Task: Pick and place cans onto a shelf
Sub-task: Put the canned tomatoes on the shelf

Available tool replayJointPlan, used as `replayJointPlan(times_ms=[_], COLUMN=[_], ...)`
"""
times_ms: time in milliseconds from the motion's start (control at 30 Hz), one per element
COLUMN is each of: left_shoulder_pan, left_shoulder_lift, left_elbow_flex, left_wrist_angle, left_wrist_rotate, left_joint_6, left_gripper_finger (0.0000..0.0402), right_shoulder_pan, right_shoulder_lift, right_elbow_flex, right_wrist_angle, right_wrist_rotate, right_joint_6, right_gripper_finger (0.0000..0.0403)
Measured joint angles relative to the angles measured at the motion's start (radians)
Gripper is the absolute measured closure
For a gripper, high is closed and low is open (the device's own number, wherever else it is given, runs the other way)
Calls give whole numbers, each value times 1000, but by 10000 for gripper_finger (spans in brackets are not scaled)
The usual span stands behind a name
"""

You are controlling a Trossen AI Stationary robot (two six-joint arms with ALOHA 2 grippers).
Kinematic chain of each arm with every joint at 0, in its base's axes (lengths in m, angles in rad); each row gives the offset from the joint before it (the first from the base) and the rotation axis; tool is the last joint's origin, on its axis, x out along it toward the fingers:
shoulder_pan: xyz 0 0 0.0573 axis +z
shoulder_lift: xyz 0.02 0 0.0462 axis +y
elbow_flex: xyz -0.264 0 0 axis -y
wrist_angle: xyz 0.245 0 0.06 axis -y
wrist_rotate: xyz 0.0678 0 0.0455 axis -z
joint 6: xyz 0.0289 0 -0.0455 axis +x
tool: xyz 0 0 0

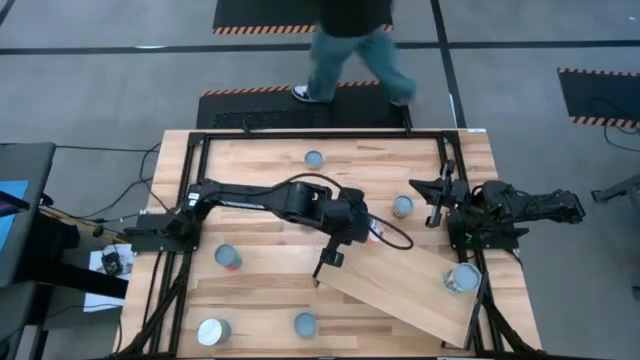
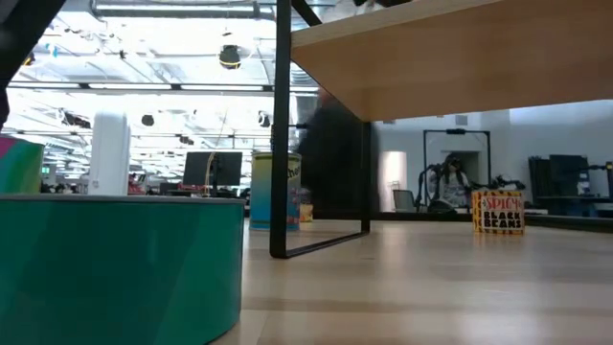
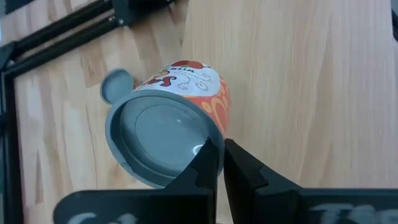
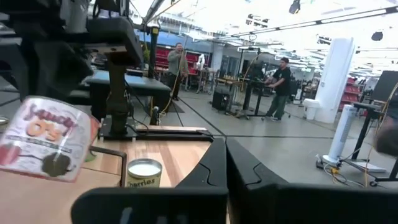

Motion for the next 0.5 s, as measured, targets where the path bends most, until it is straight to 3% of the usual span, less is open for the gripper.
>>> replayJointPlan(times_ms=[500], left_shoulder_pan=[-1], left_shoulder_lift=[32], left_elbow_flex=[0], left_wrist_angle=[-42], left_wrist_rotate=[5], left_joint_6=[2], left_gripper_finger=[401], right_shoulder_pan=[0], right_shoulder_lift=[1], right_elbow_flex=[0], right_wrist_angle=[-1], right_wrist_rotate=[-1], right_joint_6=[7], right_gripper_finger=[396])
